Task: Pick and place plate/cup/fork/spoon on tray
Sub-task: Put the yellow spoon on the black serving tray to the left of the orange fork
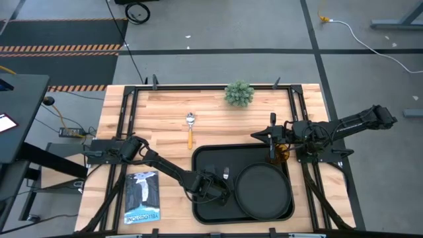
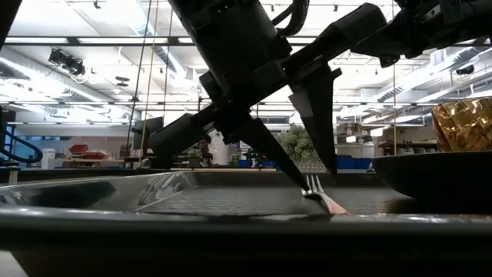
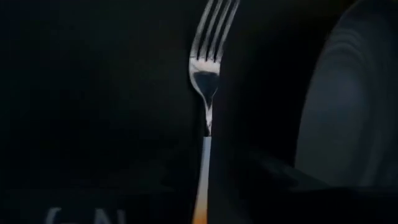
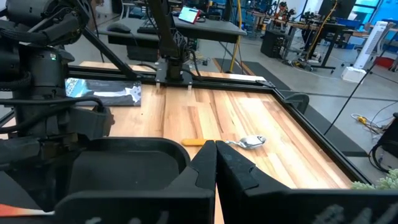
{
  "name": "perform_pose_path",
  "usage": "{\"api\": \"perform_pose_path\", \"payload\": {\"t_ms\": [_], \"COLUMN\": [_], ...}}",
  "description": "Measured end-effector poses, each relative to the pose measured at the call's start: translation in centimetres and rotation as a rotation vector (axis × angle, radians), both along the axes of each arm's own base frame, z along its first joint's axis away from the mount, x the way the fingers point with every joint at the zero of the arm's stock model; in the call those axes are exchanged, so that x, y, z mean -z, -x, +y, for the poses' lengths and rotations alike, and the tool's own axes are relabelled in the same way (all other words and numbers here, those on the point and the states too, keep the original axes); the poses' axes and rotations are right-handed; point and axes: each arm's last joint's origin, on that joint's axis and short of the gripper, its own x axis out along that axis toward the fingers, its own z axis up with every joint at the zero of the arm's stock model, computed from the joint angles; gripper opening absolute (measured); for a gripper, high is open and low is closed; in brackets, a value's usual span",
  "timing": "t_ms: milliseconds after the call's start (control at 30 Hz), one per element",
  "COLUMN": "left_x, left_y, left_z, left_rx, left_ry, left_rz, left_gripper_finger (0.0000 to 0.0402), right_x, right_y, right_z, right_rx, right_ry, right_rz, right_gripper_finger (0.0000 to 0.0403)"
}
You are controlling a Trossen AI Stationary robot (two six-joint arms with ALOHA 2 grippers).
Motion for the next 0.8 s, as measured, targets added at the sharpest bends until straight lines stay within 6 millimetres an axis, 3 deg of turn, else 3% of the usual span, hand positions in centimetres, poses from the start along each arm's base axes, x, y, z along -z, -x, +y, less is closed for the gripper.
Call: {"api": "perform_pose_path", "payload": {"t_ms": [133, 267, 467, 800], "left_x": [0.0, 0.1, 0.0, -4.6], "left_y": [0.0, -0.1, -0.4, 1.9], "left_z": [0.1, 0.2, 1.2, 3.1], "left_rx": [0.071, 0.253, 0.405, 0.476], "left_ry": [-0.057, -0.127, -0.098, -0.283], "left_rz": [0.016, 0.066, 0.118, 0.235], "left_gripper_finger": [0.0130, 0.0127, 0.0121, 0.0121], "right_x": [0.0, 0.0, 0.0, 0.1], "right_y": [0.0, 0.0, 0.0, 0.0], "right_z": [0.0, 0.0, 0.0, 0.0], "right_rx": [-0.001, 0.000, 0.000, 0.001], "right_ry": [0.000, 0.000, -0.006, -0.014], "right_rz": [0.000, 0.000, -0.001, 0.006], "right_gripper_finger": [0.0008, 0.0008, 0.0008, 0.0008]}}
